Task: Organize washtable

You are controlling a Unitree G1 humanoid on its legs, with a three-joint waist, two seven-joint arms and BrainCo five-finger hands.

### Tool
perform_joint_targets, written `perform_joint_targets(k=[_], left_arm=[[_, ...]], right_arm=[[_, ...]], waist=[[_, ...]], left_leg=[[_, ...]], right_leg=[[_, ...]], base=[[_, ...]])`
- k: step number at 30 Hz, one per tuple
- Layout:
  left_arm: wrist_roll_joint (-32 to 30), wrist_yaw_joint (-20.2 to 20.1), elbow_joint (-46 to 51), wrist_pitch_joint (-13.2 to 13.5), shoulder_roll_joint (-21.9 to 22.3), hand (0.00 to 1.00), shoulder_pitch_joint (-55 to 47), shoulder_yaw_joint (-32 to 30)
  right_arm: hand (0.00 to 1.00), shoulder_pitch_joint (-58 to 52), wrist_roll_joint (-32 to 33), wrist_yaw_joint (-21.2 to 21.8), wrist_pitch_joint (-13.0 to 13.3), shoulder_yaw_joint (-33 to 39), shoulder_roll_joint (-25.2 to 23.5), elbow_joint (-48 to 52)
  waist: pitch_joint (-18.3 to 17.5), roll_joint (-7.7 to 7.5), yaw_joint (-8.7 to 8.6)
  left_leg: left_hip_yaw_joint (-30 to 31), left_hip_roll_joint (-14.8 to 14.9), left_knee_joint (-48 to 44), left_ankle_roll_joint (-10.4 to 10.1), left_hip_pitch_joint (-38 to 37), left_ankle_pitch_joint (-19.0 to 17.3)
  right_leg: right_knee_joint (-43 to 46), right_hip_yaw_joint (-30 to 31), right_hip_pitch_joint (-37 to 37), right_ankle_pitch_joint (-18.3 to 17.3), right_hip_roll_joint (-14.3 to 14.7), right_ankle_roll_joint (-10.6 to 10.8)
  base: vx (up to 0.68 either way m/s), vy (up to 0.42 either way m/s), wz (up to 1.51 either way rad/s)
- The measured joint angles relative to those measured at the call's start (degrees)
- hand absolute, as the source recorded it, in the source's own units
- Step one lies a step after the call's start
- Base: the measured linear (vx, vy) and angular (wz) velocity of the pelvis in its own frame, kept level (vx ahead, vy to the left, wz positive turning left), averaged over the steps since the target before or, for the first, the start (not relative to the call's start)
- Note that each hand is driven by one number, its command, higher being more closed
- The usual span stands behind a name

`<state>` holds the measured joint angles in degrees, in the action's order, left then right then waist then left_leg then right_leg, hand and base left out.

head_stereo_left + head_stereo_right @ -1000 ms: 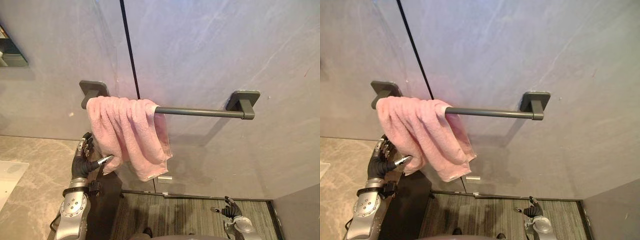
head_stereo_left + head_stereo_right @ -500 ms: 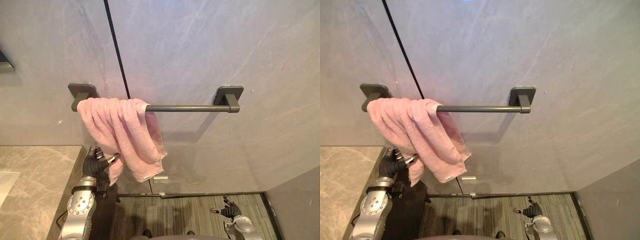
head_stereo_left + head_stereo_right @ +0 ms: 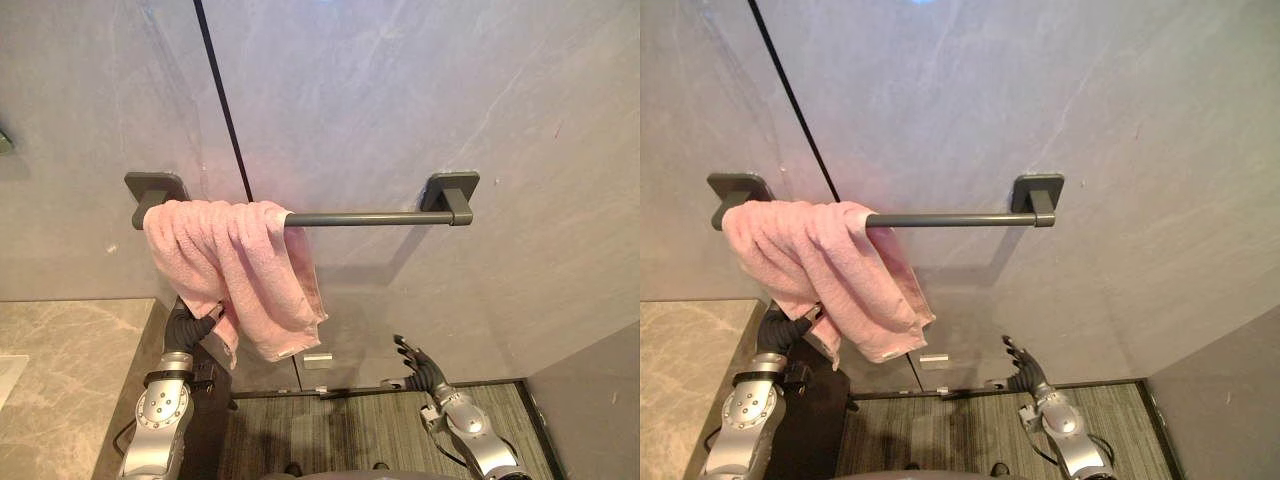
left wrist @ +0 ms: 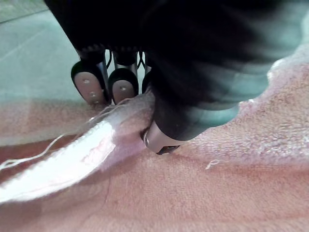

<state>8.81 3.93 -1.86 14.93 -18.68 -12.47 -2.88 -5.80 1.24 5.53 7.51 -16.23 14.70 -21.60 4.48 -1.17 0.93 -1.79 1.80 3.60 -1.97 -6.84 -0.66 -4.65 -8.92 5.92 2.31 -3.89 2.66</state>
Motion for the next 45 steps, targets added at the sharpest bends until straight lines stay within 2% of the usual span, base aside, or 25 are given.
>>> perform_joint_targets(k=[4,7,13,18,24,32,35,36,45], left_arm=[[-0.02,-0.08,0.0,0.06,0.04,1.0,-0.13,1.25],[0.0,-0.09,0.01,0.4,0.02,1.0,-0.12,1.5],[-0.01,-0.11,1.23,0.67,0.03,1.0,-0.13,2.7],[0.0,0.24,2.44,0.77,1.79,1.0,-0.13,2.69],[0.01,1.39,3.89,1.25,4.66,1.0,-0.23,2.67],[0.08,1.39,4.01,1.26,6.56,1.0,-0.63,2.48],[0.14,1.35,4.08,1.27,6.81,1.0,-0.66,2.47],[0.19,1.36,4.07,1.27,6.81,1.0,-0.71,2.45],[0.75,1.28,4.05,1.29,6.75,1.0,-1.31,2.83]], right_arm=[[0.0,-0.04,2.79,3.78,1.1,-5.21,4.2,8.58],[0.0,0.04,7.3,7.19,1.19,-8.69,8.32,14.63],[0.0,2.84,11.83,8.4,1.39,-9.42,10.39,20.41],[0.0,8.02,13.38,6.48,3.45,-9.6,8.22,20.94],[0.0,10.13,11.59,2.95,3.47,-9.61,5.48,20.9],[0.0,13.99,10.03,1.65,3.47,-9.87,1.55,19.54],[0.0,16.34,9.52,0.92,3.42,-12.02,0.32,17.38],[1.0,17.21,9.39,0.78,3.42,-12.67,0.03,16.69],[1.0,21.46,9.3,0.18,3.26,-15.86,-2.64,11.09]], waist=[[-0.01,-0.02,0.14],[-0.06,-0.14,0.07],[-0.07,-0.15,0.08],[-0.07,-0.15,0.26],[-0.08,-0.12,1.52],[-0.12,-0.12,1.58],[-0.14,-0.1,1.72],[-0.15,-0.11,1.75],[-0.62,-0.65,3.21]], left_leg=[[-0.8,0.32,-0.01,-0.33,0.0,-0.29],[-1.37,0.34,-0.48,0.0,0.0,-0.43],[-1.55,0.09,-0.48,0.1,-0.11,-0.53],[-1.55,0.09,-0.45,0.11,-0.15,-0.53],[-1.21,0.02,-0.4,0.12,-0.13,-0.5],[0.33,-0.2,0.63,0.21,-0.3,0.28],[0.43,-0.19,1.69,0.17,-0.8,0.91],[0.61,-0.2,1.75,0.19,-0.74,0.97],[2.09,-0.1,1.27,0.11,0.3,1.02]], right_leg=[[0.41,1.02,-0.26,-0.03,0.0,0.02],[0.52,1.54,-0.3,-0.01,0.0,0.02],[0.66,1.61,-0.3,-0.04,0.07,0.05],[0.7,1.59,-0.28,-0.04,0.09,0.05],[0.73,1.22,-0.15,-0.08,0.01,0.09],[1.55,-0.26,-0.12,-0.66,-0.26,0.24],[1.55,-0.41,-0.07,-0.67,-0.24,0.25],[1.55,-0.57,-0.07,-0.68,-0.25,0.25],[1.52,-1.53,-0.17,-0.78,-0.18,0.18]], base=[[-0.04,-0.008,-0.11],[-0.02,0.0,-0.09],[0.0,0.001,-0.01],[-0.01,-0.004,0.0],[-0.01,-0.003,0.02],[-0.03,-0.011,0.1],[-0.04,-0.016,0.03],[-0.04,-0.015,0.05],[-0.03,-0.015,0.08]])
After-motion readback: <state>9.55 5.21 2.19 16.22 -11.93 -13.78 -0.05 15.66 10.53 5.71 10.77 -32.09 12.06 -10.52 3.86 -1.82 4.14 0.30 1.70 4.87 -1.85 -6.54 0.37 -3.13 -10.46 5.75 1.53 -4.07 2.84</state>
